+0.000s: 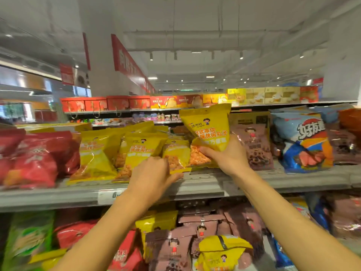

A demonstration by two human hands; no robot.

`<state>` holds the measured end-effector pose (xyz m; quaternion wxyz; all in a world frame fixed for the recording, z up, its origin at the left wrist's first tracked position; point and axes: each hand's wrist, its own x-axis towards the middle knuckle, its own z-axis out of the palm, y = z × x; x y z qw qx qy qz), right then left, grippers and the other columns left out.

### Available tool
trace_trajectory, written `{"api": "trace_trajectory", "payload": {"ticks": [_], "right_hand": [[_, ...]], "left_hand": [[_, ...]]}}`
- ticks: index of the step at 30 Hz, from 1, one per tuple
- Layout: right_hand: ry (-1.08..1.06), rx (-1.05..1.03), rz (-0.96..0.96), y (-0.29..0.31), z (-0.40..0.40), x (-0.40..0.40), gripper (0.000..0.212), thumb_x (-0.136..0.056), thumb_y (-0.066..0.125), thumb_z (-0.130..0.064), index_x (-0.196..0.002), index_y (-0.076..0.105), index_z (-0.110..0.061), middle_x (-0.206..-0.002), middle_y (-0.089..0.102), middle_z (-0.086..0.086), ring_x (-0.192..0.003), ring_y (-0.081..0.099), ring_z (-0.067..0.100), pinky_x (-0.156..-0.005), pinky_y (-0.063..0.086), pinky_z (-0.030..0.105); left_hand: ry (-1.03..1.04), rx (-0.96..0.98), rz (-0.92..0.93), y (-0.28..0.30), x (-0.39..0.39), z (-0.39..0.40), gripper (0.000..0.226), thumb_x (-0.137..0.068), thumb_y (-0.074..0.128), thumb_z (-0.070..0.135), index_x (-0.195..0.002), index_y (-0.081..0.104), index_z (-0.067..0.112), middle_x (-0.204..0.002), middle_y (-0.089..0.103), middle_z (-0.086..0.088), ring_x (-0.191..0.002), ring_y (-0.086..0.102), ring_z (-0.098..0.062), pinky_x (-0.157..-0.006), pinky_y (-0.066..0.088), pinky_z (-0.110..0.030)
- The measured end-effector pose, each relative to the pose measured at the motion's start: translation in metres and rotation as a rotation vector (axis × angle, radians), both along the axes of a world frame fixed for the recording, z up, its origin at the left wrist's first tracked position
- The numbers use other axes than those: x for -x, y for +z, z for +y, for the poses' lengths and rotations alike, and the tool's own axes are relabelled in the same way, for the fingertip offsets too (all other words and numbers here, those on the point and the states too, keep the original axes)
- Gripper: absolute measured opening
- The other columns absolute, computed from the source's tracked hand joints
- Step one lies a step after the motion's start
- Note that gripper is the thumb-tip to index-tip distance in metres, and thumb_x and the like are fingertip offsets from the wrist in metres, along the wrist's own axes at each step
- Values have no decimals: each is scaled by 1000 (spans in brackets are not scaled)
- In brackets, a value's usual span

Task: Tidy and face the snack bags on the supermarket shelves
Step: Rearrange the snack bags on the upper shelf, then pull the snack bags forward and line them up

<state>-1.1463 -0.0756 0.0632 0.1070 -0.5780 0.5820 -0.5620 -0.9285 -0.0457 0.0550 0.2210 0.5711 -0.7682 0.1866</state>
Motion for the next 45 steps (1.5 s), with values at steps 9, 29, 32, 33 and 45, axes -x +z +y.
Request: {"api": "trace_trajectory", "payload": {"ticks": [9, 29, 32, 33, 45], "right_hand": [[-48, -251, 214, -13, -33, -54, 87, -64, 81, -71, -126, 52, -16, -124, 65, 7, -113, 63, 32, -87, 52, 40], [39, -170, 255, 0, 23, -6, 71, -84, 63, -71, -129, 61, -16, -109, 69, -6, -113, 63, 18, -96, 52, 42], [110, -49, 66, 0, 37, 36, 43, -90, 68, -51, -120, 70, -20, -99, 71, -13, -97, 67, 6, -92, 56, 33], [117, -17, 18, 0, 42, 54, 37, -91, 69, -47, -116, 72, -20, -98, 72, -11, -91, 68, 2, -85, 58, 27], [-65, 38, -58, -8, 66, 352, 16, -91, 72, -35, -98, 71, -20, -77, 67, -13, -81, 68, 9, -73, 50, 31]], "left_hand": [[3, 105, -54, -8, -8, 7, 27, -97, 57, 42, -108, 67, 20, -109, 63, -2, -106, 57, -25, -74, 43, -36], [-65, 346, 259, -23, 39, 0, 32, -93, 60, 38, -70, 62, 17, -76, 62, -5, -77, 60, -28, -59, 40, -36], [-145, 330, 392, -19, 86, 3, 31, -94, 57, 40, -72, 58, 19, -76, 59, 2, -76, 56, -23, -59, 39, -34], [-187, 317, 439, -17, 106, 4, 30, -94, 57, 40, -72, 58, 20, -75, 57, 4, -75, 56, -22, -60, 39, -35], [-339, 113, 933, -15, 380, 1, 29, -86, 73, 36, -104, 60, 18, -98, 66, -2, -93, 63, -21, -73, 41, -28]]}}
